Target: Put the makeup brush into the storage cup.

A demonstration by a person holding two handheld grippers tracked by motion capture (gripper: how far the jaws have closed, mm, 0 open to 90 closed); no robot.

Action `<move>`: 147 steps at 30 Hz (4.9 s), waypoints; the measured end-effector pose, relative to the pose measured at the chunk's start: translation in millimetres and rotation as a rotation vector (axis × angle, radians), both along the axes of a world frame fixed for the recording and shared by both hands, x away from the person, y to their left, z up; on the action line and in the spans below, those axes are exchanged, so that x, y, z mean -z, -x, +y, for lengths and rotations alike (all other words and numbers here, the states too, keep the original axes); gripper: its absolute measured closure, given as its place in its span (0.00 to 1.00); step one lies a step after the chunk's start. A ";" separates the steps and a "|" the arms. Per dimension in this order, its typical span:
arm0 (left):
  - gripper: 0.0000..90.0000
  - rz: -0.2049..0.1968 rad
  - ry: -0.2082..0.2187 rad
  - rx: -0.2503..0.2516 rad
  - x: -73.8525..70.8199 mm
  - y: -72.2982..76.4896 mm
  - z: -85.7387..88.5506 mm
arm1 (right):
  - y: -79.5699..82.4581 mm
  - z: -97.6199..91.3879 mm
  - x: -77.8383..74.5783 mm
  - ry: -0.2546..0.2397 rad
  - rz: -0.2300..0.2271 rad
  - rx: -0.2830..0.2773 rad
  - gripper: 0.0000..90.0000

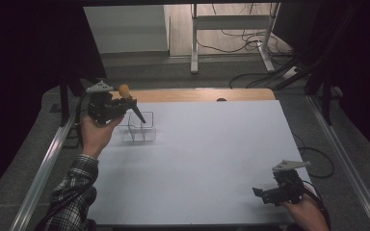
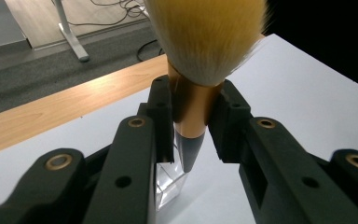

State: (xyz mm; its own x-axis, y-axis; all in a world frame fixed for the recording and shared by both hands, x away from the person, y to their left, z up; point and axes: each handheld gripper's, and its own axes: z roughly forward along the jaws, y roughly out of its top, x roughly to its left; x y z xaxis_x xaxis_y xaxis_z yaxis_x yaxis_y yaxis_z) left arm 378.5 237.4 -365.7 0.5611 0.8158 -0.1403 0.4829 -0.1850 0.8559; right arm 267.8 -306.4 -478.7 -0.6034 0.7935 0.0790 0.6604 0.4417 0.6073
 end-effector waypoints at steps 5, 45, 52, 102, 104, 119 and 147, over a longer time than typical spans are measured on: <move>0.80 -0.003 -0.009 -0.003 -3.2 -5.5 -2.4 | 0.0 0.4 0.1 0.000 -0.001 -0.002 0.00; 0.80 0.038 -0.041 -0.041 28.6 -32.9 -11.1 | 0.1 1.0 0.5 0.000 0.000 -0.006 0.00; 0.80 0.046 -0.030 -0.050 36.9 -34.1 -9.8 | 0.0 1.7 1.0 0.011 0.000 -0.011 0.00; 0.80 0.100 -0.046 -0.060 89.0 -38.5 -25.1 | -0.3 4.3 3.0 0.032 0.012 -0.035 0.00; 0.80 0.104 -0.051 -0.055 91.2 -38.6 -26.0 | -0.2 4.6 3.1 0.033 0.016 -0.034 0.00; 0.36 0.078 -0.078 -0.027 83.0 -40.1 -27.3 | -0.1 5.0 3.3 0.038 0.017 -0.037 0.00; 0.02 0.109 -0.143 -0.010 75.7 -35.4 -17.1 | 0.3 5.3 2.7 0.039 0.010 -0.034 0.00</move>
State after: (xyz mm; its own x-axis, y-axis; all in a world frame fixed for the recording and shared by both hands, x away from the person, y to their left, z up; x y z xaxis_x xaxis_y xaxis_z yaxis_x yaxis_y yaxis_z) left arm 413.9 220.3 -441.4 0.5408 0.8372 -0.0819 0.5736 -0.2958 0.7639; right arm 267.5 -301.1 -481.5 -0.6295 0.7751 0.0547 0.6503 0.4870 0.5831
